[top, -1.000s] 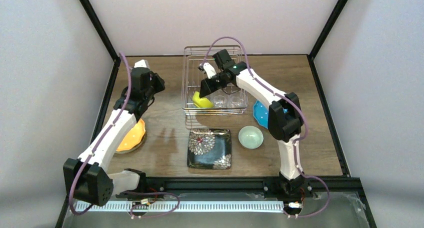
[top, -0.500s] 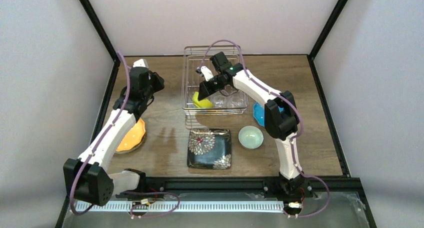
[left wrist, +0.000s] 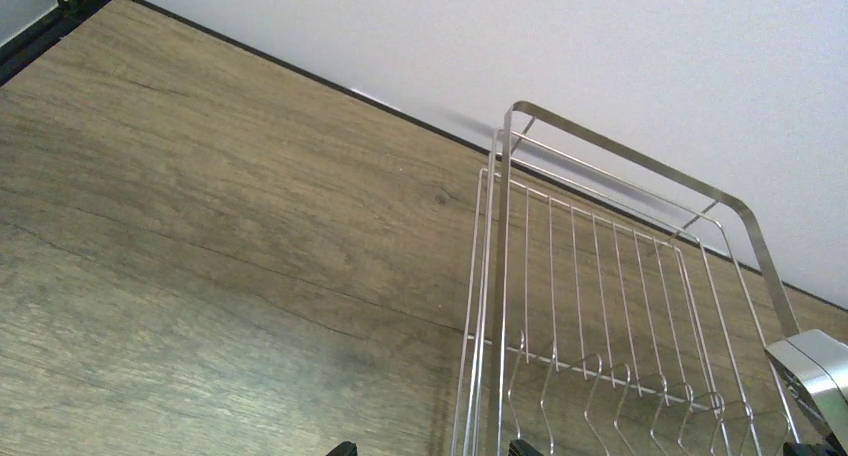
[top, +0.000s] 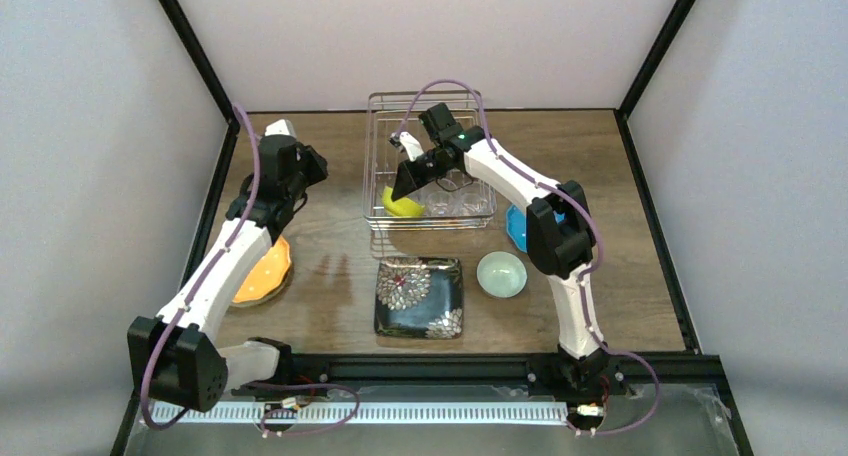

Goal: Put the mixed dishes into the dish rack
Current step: Grab the bowl from the dish rack.

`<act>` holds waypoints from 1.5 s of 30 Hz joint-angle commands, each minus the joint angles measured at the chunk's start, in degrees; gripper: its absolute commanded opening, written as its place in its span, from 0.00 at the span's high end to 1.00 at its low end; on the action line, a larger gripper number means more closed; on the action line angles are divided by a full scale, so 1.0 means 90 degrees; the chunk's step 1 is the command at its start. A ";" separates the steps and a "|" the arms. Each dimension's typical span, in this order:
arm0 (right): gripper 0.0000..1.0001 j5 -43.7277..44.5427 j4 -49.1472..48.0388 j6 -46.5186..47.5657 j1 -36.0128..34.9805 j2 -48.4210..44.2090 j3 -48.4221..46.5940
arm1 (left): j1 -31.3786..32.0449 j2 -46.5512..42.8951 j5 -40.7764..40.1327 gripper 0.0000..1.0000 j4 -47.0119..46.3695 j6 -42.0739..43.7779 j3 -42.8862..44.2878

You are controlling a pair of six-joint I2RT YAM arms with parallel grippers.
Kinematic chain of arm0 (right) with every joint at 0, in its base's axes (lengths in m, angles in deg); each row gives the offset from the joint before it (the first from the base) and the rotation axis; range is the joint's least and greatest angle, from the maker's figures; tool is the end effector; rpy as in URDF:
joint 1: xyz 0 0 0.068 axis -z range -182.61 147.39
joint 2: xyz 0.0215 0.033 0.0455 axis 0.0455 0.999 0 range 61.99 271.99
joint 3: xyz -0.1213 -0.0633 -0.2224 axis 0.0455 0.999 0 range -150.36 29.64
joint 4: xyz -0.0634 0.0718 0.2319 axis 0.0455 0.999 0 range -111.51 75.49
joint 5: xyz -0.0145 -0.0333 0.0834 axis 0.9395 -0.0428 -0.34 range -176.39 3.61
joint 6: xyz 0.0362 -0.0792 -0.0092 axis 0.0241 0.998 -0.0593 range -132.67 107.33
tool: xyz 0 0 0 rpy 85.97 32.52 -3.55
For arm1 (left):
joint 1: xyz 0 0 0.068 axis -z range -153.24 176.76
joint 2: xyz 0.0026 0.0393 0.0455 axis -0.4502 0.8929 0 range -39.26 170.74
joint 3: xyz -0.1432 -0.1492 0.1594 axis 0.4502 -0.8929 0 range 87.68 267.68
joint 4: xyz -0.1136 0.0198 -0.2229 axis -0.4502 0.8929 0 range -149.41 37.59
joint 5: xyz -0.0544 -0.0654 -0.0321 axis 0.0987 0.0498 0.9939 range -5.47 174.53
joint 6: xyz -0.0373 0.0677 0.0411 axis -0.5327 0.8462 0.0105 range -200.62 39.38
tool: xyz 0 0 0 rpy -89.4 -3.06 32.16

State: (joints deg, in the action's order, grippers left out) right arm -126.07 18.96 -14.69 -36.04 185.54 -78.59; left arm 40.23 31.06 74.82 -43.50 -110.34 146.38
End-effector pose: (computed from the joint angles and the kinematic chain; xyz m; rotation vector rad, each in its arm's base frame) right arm 0.3696 0.3035 0.2089 -0.9674 2.3890 1.1205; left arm 0.3042 -0.0593 0.2928 -0.3950 2.0185 -0.2962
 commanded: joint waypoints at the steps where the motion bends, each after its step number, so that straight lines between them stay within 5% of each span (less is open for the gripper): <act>1: 0.99 0.0203 0.0176 0.0186 -0.0045 0.0130 -0.0138 | -0.0033 -0.0021 0.0075 0.12 -0.0097 -0.0046 -0.0086; 22: 0.99 -0.0448 -0.0735 -0.0586 -0.0008 -0.0638 0.0534 | -0.0039 -0.0089 0.0025 0.12 0.0101 -0.0131 -0.0040; 45: 0.99 -0.0874 -0.3476 -0.2594 0.0402 -0.1432 0.2101 | -0.0036 0.0061 0.0025 0.12 0.0306 -0.0241 0.0292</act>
State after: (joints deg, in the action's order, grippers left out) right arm -134.24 -3.59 -33.58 -33.68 175.64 -61.52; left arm 40.23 31.06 74.73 -41.49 -111.98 146.79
